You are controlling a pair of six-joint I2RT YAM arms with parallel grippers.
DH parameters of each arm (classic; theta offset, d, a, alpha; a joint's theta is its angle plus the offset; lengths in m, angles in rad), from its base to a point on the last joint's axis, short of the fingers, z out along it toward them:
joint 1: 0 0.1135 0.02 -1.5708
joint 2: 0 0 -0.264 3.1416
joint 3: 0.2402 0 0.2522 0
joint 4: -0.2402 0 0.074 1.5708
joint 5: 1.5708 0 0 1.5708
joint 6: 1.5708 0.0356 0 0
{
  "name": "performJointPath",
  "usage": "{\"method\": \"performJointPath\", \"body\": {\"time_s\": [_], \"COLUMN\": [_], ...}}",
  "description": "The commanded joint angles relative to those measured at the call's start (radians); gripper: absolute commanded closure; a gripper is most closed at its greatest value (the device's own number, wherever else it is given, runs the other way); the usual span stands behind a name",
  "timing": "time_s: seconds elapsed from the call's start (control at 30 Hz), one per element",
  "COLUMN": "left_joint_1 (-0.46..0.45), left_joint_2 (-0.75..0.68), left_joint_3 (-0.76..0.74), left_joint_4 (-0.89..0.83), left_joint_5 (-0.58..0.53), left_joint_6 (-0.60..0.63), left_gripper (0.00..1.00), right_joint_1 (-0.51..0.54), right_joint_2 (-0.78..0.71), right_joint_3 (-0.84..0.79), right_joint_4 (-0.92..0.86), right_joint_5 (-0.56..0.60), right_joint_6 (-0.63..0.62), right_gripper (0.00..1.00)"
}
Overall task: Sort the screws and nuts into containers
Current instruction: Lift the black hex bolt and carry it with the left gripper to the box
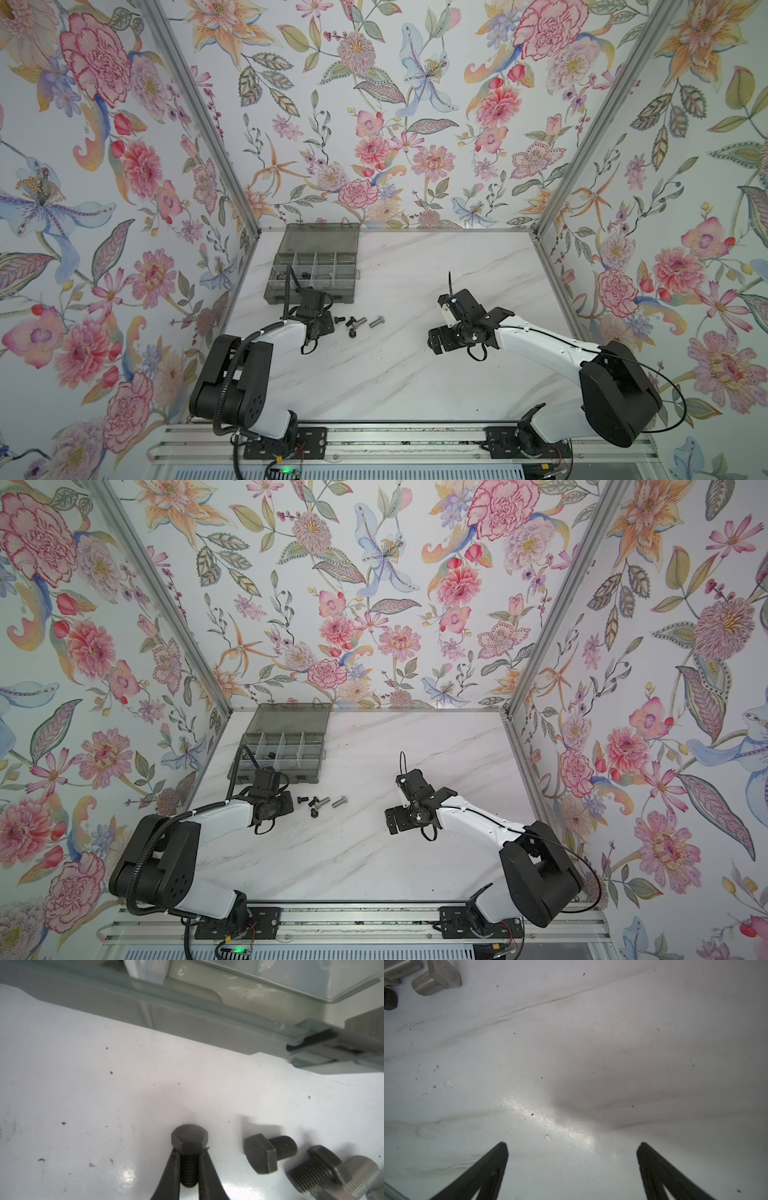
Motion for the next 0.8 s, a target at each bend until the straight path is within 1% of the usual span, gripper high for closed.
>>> {"method": "performJointPath", "body": {"time_s": [0.0, 0.03, 0.2, 0.4, 0.47, 0.63, 0.77], "left_joint_1": [0.0, 0.001, 0.011, 0.099, 0.136, 0.227, 0.256], "left_joint_2": [-0.043, -0.054, -0.082, -0.063, -0.044, 0.032, 0.121], "left_joint_3": [0.051, 0.075, 0.209, 0.337, 0.376, 0.436, 0.457], "left_joint_4": [-0.046, -0.064, -0.155, -0.191, -0.192, -0.18, -0.175], "left_joint_5": [-0.018, -0.017, -0.036, -0.018, -0.022, 0.009, 0.037], "left_joint_6": [0.024, 0.035, 0.081, 0.131, 0.148, 0.173, 0.187], "left_gripper": [0.98, 1.0, 1.0, 1.0, 1.0, 1.0, 1.0], "right_joint_1": [0.006, 0.007, 0.006, 0.007, 0.006, 0.006, 0.006], "right_joint_2": [0.008, 0.008, 0.01, -0.002, -0.008, -0.013, -0.025], "right_joint_3": [0.009, 0.01, 0.007, 0.0, -0.002, -0.011, -0.022], "right_joint_4": [-0.001, -0.001, -0.001, -0.003, -0.001, 0.007, 0.012], "right_joint_5": [0.001, 0.001, 0.001, 0.005, 0.006, 0.005, 0.003], "right_joint_6": [0.006, 0.007, 0.008, 0.008, 0.008, 0.016, 0.023], "right_gripper": [0.01, 0.01, 0.01, 0.01, 0.01, 0.01, 0.01]}}
